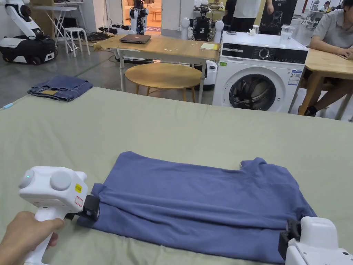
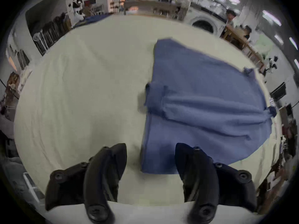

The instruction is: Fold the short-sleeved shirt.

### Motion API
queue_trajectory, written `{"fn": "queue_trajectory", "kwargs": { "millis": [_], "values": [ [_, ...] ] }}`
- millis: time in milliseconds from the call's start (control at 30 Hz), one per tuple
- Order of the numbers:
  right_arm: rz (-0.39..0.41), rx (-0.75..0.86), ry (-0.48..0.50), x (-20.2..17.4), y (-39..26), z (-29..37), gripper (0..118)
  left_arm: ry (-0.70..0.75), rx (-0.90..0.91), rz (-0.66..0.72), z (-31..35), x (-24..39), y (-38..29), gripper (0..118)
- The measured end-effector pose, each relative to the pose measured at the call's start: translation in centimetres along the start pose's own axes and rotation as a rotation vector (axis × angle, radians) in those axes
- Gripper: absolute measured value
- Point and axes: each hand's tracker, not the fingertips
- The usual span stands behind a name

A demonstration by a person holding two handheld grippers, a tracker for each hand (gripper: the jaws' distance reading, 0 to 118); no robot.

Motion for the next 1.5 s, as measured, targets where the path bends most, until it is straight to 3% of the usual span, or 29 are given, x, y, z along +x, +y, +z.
{"fn": "queue_trajectory", "kwargs": {
  "millis": [167,267,367,533,567,667,700,1000,1067,1133,1167,1500],
  "values": [
    [0.012,-0.025,-0.010,0.6,-0.4,0.1,0,0.042,0.013,0.003,0.0,1.4,-0.8,61],
    [0.002,-0.035,-0.018,1.2,-0.6,0.0,0,0.058,0.038,-0.094,-0.5,2.0,-0.8,42],
    [-0.010,-0.054,-0.024,1.9,-0.5,-0.3,0,0.004,0.042,-0.127,-0.2,2.8,-1.0,0],
    [-0.039,-0.118,-0.031,5.2,0.4,-1.7,0,-0.021,0.108,-0.095,1.0,1.7,-2.5,0],
    [-0.038,-0.135,-0.041,6.0,0.5,-2.1,4,-0.033,0.113,-0.086,1.4,1.5,-2.9,0],
    [-0.063,-0.240,-0.036,8.6,0.8,-4.0,53,-0.043,0.146,-0.086,2.5,1.1,-4.2,0],
    [-0.073,-0.288,-0.023,9.4,0.8,-5.0,56,-0.056,0.150,-0.083,2.7,1.0,-4.6,0],
    [-0.055,-0.592,0.068,11.6,-2.8,-12.6,53,-0.061,0.158,-0.079,2.7,1.0,-5.1,0],
    [-0.053,-0.527,0.074,11.5,-2.7,-12.2,43,-0.059,0.157,-0.080,2.6,1.0,-5.0,0],
    [-0.088,-0.534,0.146,11.0,-2.4,-12.0,8,-0.058,0.157,-0.080,2.6,1.1,-5.1,0],
    [-0.067,-0.534,0.101,10.5,-2.5,-11.8,7,-0.055,0.161,-0.084,2.6,1.2,-5.2,0],
    [-0.020,-0.408,0.093,10.6,2.7,-5.5,5,-0.095,0.252,-0.079,7.3,0.6,-4.8,0]
  ]
}}
